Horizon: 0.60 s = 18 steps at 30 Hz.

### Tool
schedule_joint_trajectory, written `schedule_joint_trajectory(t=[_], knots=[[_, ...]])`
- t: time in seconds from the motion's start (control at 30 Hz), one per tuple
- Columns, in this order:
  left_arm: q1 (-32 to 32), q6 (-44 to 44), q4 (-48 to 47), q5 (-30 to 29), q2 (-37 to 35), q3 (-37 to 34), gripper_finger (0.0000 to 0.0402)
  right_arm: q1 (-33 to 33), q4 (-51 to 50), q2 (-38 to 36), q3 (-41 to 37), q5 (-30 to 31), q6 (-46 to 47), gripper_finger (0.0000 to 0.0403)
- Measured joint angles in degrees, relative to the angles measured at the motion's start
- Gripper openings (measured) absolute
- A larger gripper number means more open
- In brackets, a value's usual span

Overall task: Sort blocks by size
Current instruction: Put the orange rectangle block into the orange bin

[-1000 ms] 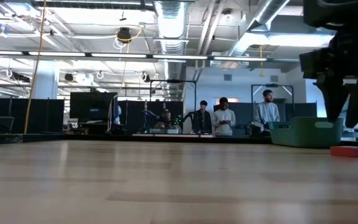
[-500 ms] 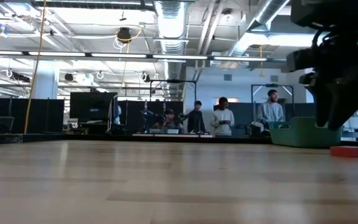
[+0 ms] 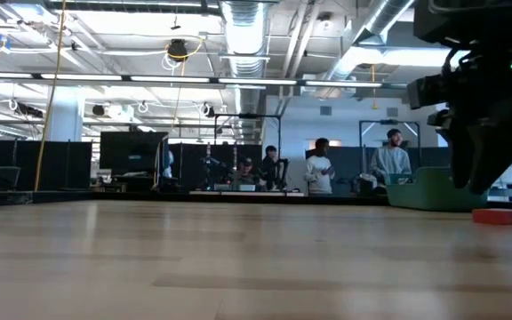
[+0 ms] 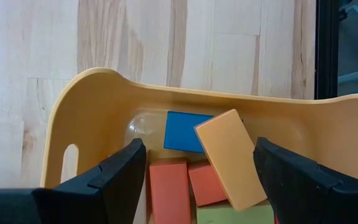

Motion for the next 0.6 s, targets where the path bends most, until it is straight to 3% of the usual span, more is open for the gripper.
schedule_joint_trajectory(t=[0.6], knots=[[0.01,0.0,-0.01,0.0,0.0,0.0,0.0285,2.41,1.57,6.8,0.02,0.06,2.1,0.0217]])
